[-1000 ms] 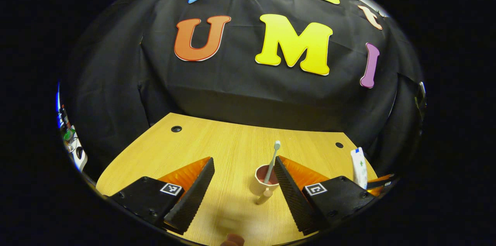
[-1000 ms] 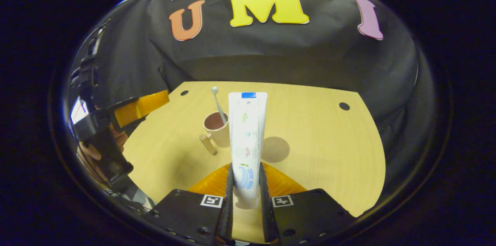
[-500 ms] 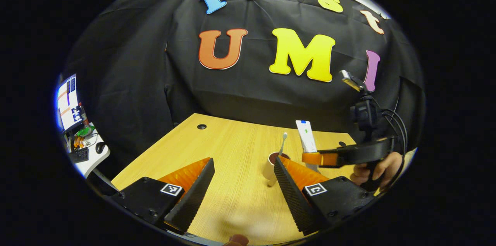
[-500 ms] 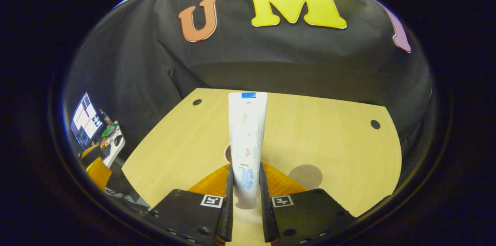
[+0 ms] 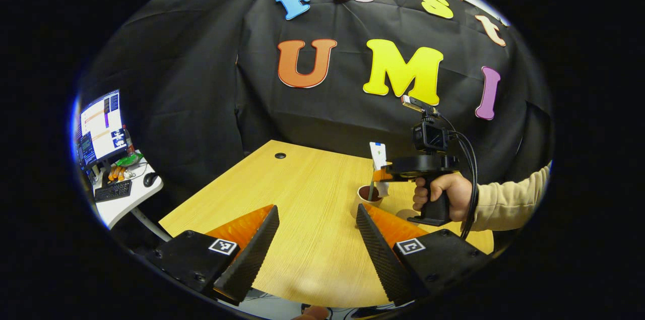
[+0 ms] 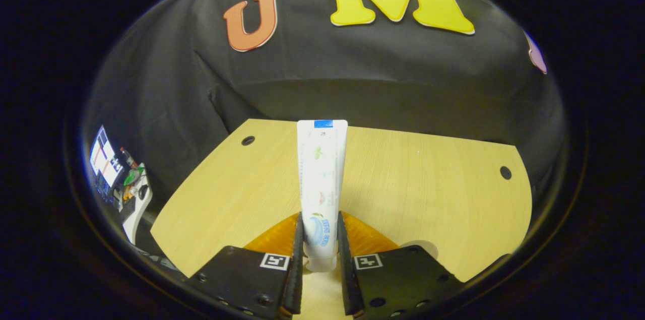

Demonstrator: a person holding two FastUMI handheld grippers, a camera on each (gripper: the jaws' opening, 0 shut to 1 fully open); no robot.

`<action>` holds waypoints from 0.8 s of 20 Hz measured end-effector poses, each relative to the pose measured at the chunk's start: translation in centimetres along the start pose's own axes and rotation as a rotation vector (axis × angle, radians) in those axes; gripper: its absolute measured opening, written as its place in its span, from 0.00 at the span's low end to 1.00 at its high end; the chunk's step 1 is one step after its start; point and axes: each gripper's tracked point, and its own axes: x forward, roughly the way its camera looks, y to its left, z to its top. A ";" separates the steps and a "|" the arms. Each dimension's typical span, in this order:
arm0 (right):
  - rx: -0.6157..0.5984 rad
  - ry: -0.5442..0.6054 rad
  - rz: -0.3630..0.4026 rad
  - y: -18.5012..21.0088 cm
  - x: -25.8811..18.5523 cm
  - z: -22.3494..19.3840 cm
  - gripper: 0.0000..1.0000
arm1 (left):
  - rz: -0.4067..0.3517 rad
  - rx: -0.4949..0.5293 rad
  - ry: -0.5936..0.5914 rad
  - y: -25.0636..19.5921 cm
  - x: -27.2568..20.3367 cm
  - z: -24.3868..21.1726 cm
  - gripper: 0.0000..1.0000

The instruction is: Put the toothbrush and toothpaste on the desktop into the cup, then pick up the cup and place it on the coaster on the desktop.

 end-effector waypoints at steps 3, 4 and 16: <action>-0.014 0.009 -0.003 0.0 0.1 -0.2 0.34 | 0.003 -0.021 0.016 0.3 0.3 -0.6 0.98; -0.019 0.012 -0.001 0.1 0.1 -0.4 0.34 | 0.000 -0.031 0.025 0.4 0.5 -0.8 0.99; -0.035 -0.079 -0.015 -0.2 -3.4 1.1 0.37 | -0.092 -0.004 0.107 0.0 3.9 -3.4 0.98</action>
